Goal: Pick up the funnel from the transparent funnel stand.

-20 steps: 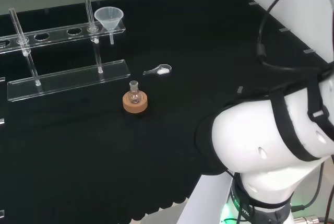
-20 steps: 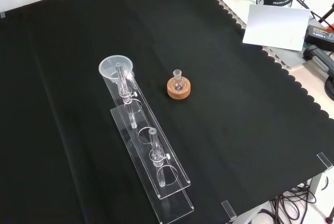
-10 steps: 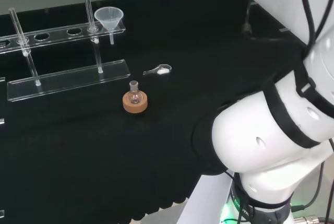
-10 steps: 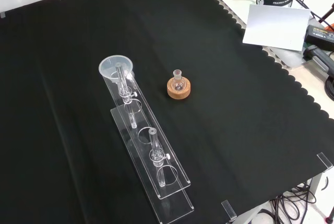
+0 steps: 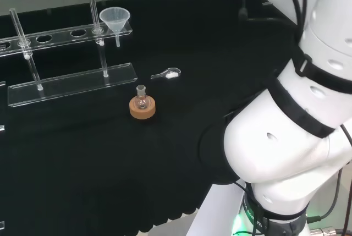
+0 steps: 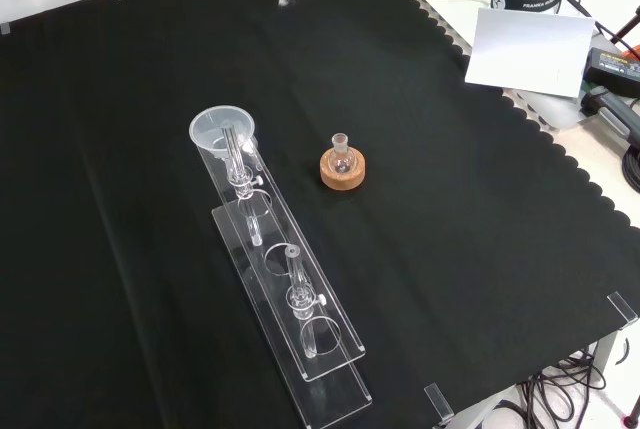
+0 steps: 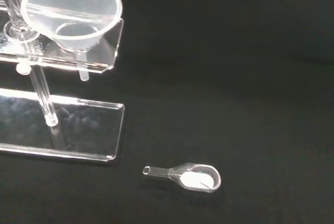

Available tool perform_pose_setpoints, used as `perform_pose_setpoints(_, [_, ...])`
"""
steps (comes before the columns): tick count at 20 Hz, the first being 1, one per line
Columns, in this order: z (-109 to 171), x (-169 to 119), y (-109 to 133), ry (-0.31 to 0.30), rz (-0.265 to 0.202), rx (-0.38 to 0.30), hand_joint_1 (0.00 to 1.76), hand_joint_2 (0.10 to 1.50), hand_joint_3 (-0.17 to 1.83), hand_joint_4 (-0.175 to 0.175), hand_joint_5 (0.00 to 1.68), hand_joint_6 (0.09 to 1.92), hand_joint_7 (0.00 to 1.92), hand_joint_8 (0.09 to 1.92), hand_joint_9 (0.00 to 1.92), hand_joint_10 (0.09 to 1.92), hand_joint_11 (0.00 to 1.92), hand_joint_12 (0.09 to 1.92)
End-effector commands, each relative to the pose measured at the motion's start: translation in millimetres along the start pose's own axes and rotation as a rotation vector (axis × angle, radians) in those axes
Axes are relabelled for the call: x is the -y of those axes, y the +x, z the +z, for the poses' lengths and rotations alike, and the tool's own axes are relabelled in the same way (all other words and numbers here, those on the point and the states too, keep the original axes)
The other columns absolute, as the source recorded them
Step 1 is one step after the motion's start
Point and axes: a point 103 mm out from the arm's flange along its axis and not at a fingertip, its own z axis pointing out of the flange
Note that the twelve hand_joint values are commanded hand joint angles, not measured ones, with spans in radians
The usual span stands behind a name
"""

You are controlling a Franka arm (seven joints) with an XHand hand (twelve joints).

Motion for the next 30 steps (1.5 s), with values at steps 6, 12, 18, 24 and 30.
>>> perform_pose_setpoints(6, [19,-49,43,0.088,-0.034,0.015,0.48,0.83,0.29,0.006,0.15,0.09,0.00,0.52,0.17,0.74,0.07,1.47])
perform_pose_setpoints(12, [31,-60,65,0.128,-0.047,0.008,0.51,0.78,0.30,-0.009,0.13,0.09,0.00,0.47,0.16,0.78,0.12,1.47])
perform_pose_setpoints(18, [43,-70,72,0.175,-0.051,0.026,0.55,0.73,0.32,-0.018,0.08,0.09,0.00,0.35,0.09,0.83,0.16,1.50])
perform_pose_setpoints(24, [50,-83,73,0.208,-0.046,0.000,0.57,0.70,0.34,-0.023,0.05,0.09,0.00,0.27,0.04,0.87,0.17,1.52])
perform_pose_setpoints(30, [62,-97,74,0.235,-0.056,-0.016,0.57,0.69,0.34,-0.024,0.04,0.09,0.00,0.26,0.04,0.88,0.17,1.52])
